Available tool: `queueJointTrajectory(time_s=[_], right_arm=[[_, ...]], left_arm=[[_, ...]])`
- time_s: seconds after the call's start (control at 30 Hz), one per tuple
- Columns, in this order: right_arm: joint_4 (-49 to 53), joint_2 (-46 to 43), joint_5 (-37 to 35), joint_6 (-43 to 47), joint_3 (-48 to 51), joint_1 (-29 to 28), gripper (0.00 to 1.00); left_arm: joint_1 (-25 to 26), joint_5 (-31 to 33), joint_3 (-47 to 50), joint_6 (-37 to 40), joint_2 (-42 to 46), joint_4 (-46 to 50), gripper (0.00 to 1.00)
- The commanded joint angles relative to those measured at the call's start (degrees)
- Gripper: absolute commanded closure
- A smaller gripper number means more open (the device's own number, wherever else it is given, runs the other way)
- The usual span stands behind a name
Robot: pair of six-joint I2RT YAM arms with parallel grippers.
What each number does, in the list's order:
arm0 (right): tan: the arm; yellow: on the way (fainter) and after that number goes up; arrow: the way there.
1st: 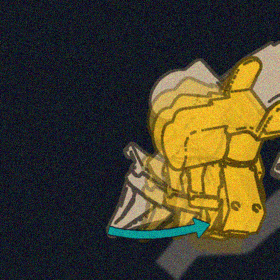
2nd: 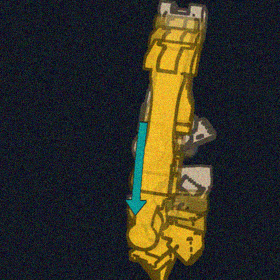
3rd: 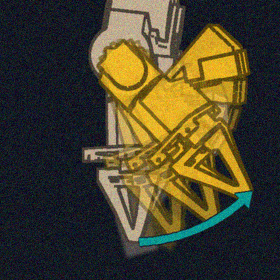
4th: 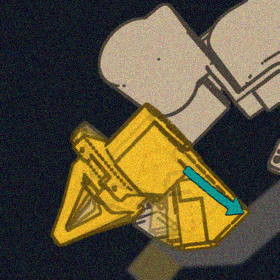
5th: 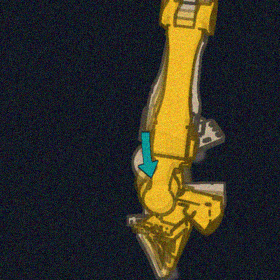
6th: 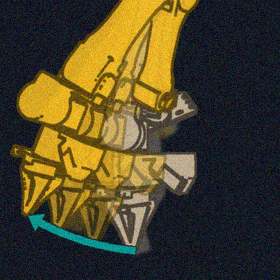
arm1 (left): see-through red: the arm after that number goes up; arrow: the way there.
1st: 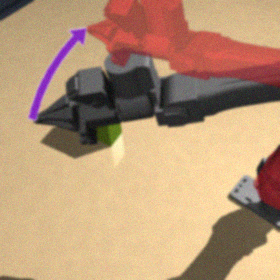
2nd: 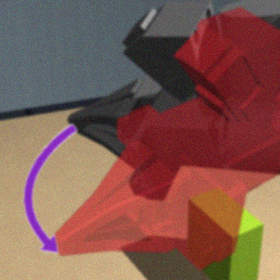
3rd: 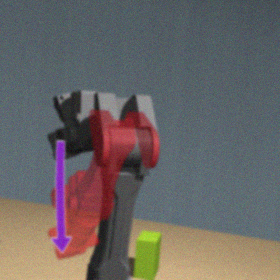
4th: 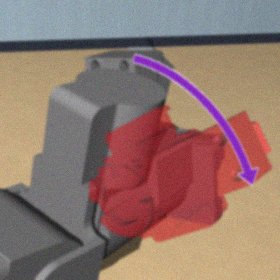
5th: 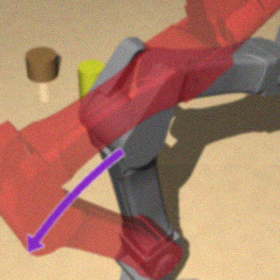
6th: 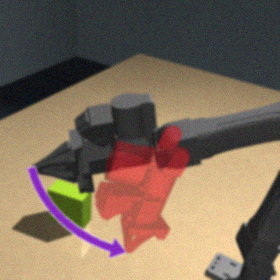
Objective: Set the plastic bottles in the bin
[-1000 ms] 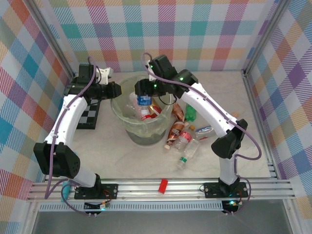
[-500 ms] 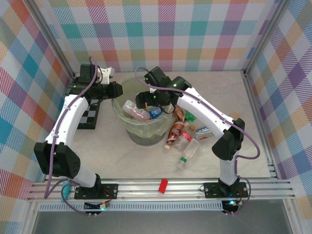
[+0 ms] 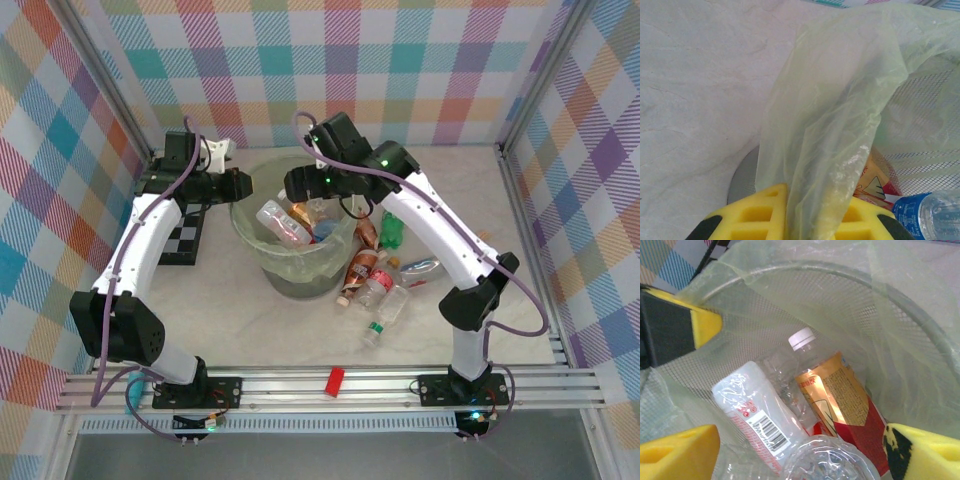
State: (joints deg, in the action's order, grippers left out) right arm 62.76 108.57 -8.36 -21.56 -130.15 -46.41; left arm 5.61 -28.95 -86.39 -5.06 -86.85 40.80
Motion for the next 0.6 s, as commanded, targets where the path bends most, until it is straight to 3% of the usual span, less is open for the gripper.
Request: queueJointTrajectory(time_s=[0.0, 0.1, 0.27, 0.4, 0.57], right_arm=[[2.69, 1.48, 0.64, 0.15, 0.58, 0.07, 0.24], [2.06, 0.98, 1.75, -1.17, 4.32, -0.05, 0.38], [-5.20, -3.32, 3.61, -3.94, 17.52, -0.56, 0.44], [-7.09, -4.74, 4.21, -4.13, 19.30, -0.63, 0.44], [-8.10, -6.11, 4.70, -2.06, 13.09, -0.61, 0.39]], left_arm=[[-0.07, -0.37, 1.00, -0.75, -0.95, 2.34, 0.84], [-0.04, -0.29, 1.02, -0.74, -0.92, 2.36, 0.84], [-0.11, -0.38, 0.94, -0.82, -0.87, 2.36, 0.84], [-0.07, -0.32, 0.89, -0.83, -0.87, 2.27, 0.84], [-0.07, -0.47, 1.06, -1.18, -0.89, 2.06, 0.84]])
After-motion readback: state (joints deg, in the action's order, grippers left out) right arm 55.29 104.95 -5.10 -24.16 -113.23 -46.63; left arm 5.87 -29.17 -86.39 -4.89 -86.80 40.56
